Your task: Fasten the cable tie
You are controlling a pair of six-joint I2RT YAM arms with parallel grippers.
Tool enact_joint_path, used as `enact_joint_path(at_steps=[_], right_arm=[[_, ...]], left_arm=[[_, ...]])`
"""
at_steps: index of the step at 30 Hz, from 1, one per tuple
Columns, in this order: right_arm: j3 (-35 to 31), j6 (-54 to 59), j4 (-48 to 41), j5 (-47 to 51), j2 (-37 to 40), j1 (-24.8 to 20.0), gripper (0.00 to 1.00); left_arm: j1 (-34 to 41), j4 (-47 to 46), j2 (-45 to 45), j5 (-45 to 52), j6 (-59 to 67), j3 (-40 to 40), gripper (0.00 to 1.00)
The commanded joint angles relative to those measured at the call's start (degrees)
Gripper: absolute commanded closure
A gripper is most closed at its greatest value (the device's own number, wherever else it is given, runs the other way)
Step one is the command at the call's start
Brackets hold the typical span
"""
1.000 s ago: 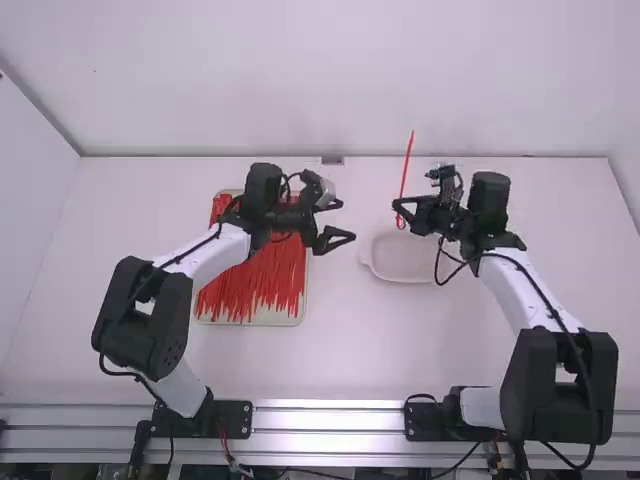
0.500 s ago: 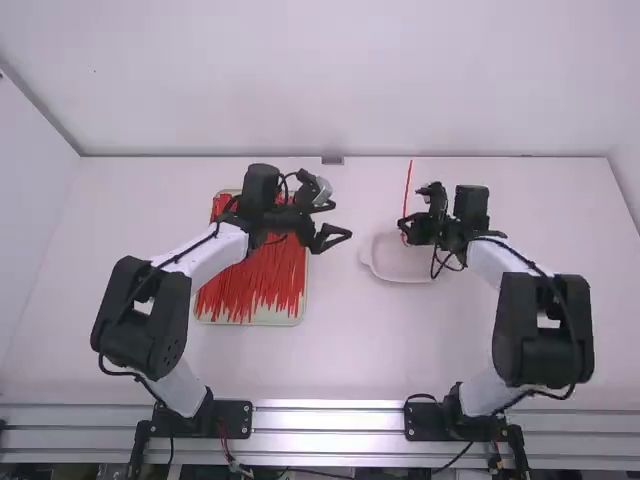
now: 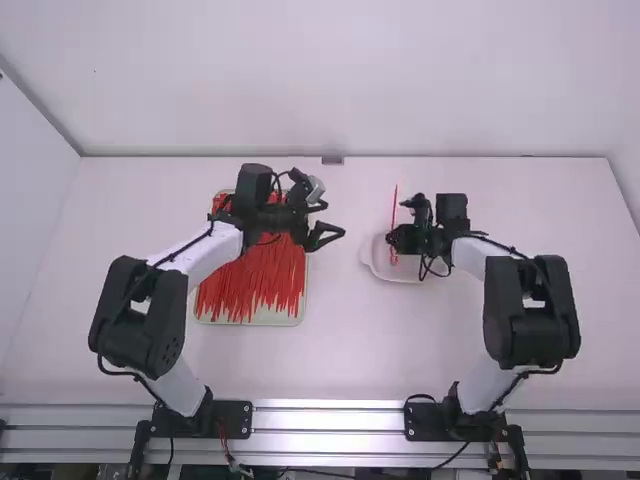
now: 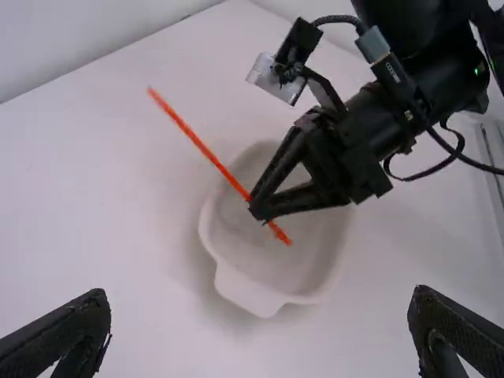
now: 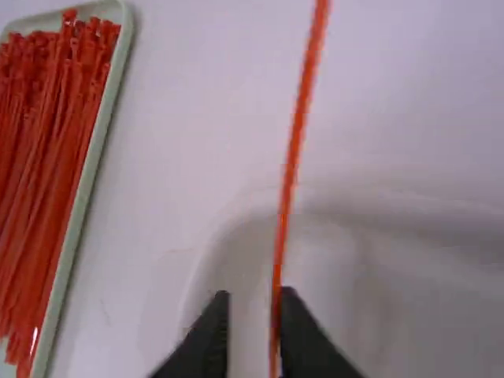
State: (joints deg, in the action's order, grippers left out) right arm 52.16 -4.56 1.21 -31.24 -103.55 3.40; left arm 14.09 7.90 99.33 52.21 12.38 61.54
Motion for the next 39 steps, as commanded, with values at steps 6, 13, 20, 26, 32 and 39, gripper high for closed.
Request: enact_joint_path(at_steps=[6,13,20,26,32,39], right_arm=[[1.4,-0.2,-0.2,2.5,-0.3,-0.9,0.01],[1.4,0.5,-0.9,2.6,1.1,-1.9,0.01],[1.4,0.3,-6.0,2.8,7.5,-3.1,0.01],[1.4,0.2,-12.9,3.4,15.8,-1.7,0.01],[1.4,-1.7,-19.7,9.0,23.2,1.5,0.01],[1.4,-1.6,-26.1,13.8,30.6,5.7,0.01]], left_arm=[[-0.3,-1.4,0.2,-0.8,-1.0,-1.1,0.01],[-0.6,-3.7,-2.2,-1.1,-1.0,-0.9,0.01],[-0.4,-12.5,-9.4,-5.4,1.6,-0.9,0.01],[-0.3,-20.5,-17.4,-11.5,0.9,-0.9,0.01],[-0.2,-25.4,-22.4,-18.8,-0.2,-1.1,0.01],[-0.2,-27.9,-23.7,-18.7,-0.7,-1.1,0.01]])
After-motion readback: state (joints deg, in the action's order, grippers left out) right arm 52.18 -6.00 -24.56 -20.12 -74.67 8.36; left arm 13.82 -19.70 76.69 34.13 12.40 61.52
